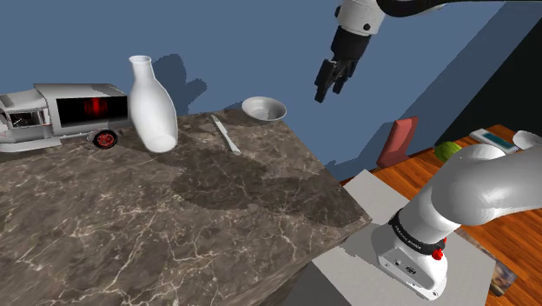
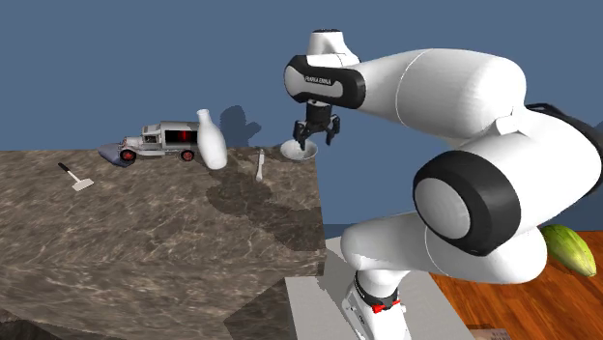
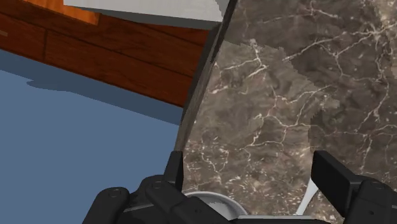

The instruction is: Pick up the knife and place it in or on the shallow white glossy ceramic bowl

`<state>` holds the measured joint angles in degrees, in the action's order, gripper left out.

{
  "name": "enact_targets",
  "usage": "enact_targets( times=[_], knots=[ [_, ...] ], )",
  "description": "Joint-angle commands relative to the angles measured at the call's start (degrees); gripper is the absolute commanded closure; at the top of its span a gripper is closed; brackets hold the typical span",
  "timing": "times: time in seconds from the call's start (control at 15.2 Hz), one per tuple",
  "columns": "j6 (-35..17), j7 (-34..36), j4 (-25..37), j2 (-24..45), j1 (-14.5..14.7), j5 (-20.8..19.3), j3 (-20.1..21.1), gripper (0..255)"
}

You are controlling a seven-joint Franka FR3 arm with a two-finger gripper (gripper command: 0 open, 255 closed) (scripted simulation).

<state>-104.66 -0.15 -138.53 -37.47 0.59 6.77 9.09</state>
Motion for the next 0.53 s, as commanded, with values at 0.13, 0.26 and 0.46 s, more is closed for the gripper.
enact_targets(
  times=[0.13, 0.26, 0.46],
  knots=[
    [-5.96, 6.14, 1.85, 7.21, -0.24, 0.51, 4.45, 0],
    [-8.68, 9.27, 3.31, 11.19, -0.57, 0.18, 6.59, 0],
    [-12.36, 14.27, 6.14, 17.56, -1.18, -1.16, 9.62, 0]
  ],
)
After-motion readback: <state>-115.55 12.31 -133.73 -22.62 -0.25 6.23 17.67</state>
